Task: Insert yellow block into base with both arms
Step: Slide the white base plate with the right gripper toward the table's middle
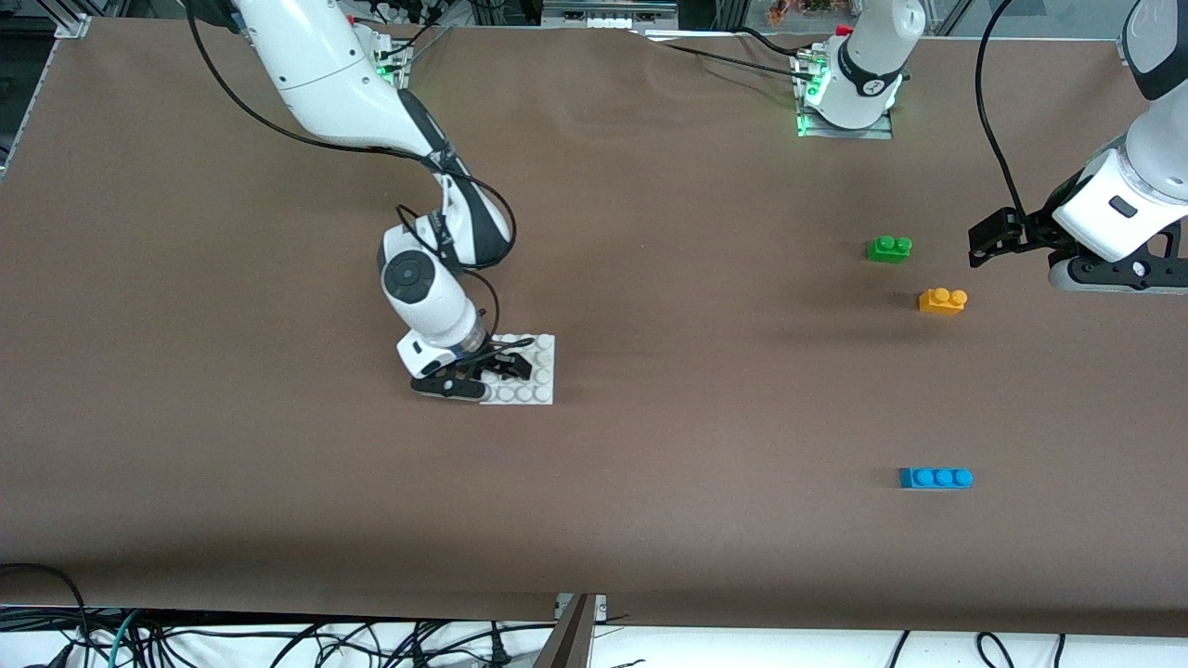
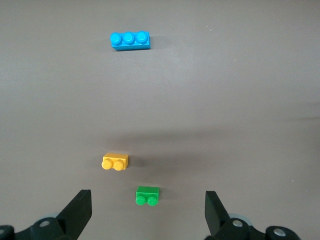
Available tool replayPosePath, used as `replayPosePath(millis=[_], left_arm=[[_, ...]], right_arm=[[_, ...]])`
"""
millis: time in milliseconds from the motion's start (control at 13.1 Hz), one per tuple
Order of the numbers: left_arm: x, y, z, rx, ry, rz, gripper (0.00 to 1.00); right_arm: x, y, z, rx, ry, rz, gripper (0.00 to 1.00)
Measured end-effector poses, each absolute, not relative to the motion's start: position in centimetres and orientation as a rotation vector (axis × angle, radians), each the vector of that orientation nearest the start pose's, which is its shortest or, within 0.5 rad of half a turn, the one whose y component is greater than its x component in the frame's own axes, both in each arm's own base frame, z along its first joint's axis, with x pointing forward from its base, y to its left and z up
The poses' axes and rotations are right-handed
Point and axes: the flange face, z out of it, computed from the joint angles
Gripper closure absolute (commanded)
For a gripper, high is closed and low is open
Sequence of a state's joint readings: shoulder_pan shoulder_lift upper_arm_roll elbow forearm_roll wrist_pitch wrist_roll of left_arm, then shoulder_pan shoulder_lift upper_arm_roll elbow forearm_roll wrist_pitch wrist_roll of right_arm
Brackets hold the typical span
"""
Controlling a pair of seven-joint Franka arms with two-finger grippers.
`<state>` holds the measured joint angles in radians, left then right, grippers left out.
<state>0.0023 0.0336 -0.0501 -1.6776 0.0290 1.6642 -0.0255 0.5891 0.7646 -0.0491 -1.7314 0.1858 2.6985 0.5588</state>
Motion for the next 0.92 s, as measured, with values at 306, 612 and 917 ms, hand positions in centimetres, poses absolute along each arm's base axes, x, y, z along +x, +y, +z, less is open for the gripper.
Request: replayPosePath(millis=[306,612,917], left_arm=[[56.7,-2.4,56.3,-3.112,0.040,0.071,0.00],[56.7,-2.4,56.3,-3.112,0.040,0.071,0.00],[56.7,-2.4,56.3,-3.112,0.040,0.071,0.00]], right_arm=[[57.4,40.3,15.8,-2.924,0.297,-0.231,0.36],[55.6,44.4,15.7,-2.907,0.267,-0.234,0.36],[52.2,48.5,15.6,-2.916,0.137,-0.243,0.35]])
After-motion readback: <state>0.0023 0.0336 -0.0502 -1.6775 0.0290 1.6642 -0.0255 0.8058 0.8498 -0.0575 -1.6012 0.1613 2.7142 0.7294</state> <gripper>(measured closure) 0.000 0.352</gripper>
